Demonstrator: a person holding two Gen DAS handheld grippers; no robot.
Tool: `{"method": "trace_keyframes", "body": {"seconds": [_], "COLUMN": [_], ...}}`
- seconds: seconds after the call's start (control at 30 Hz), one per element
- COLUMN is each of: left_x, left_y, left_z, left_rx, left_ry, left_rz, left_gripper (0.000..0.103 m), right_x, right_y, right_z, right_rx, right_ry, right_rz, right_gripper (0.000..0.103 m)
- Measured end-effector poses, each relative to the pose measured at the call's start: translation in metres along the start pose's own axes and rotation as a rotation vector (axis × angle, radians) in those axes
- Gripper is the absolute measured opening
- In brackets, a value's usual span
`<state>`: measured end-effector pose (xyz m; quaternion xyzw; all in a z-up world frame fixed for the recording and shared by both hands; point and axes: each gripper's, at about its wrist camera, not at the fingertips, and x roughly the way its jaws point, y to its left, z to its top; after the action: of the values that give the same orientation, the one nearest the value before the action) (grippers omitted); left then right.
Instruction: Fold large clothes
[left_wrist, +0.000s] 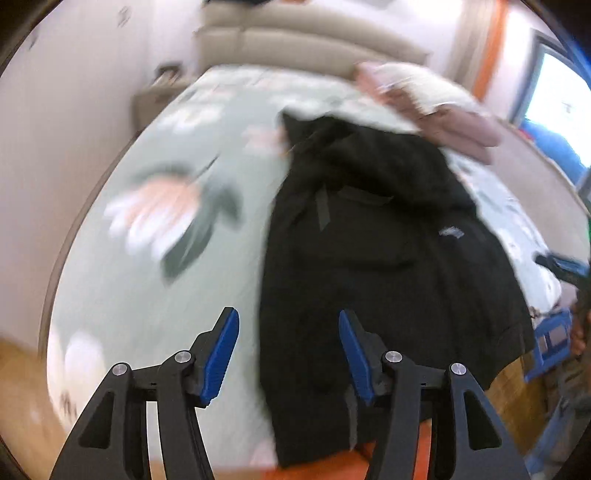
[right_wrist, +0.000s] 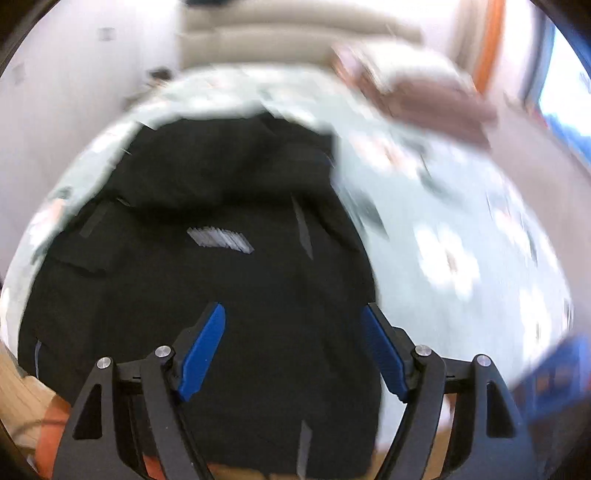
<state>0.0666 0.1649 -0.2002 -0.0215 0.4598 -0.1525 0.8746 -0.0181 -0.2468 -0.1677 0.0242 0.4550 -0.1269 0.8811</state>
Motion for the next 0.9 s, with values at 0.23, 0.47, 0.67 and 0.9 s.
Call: {"method": "trace_keyframes", "body": {"seconds": [0.23, 0.47, 0.67, 0.9], "left_x": [0.033, 0.078, 0.077, 0.073], "left_y": [0.037, 0.024, 0.010, -0.002], "left_z": [-0.039, -0.042, -0.047, -0.054], "left_rx": [-0.233, -0.292, -0.258, -0.235], "left_ry": [0.074, 0.178, 0.186, 0.220], "left_rz": [-0.052, -0.133, -0.125, -0.124], "left_gripper": [0.058, 0.058, 0.058, 0.058], "right_x": [0.041, 0.029, -0.017, 0.053], "right_y": [-0.072, -0.107, -0.131, -0.105], "right_z": [-0.062, -0.072, -0.069, -0.095], "right_rx": [0.246, 0.269, 0.177, 0.164], "right_ry": [0.152, 0.155, 0.123, 0.216], "right_rz": [0.081, 0.086, 0.108, 0.200], "right_gripper": [0.079, 0.078, 0.078, 0.070]}}
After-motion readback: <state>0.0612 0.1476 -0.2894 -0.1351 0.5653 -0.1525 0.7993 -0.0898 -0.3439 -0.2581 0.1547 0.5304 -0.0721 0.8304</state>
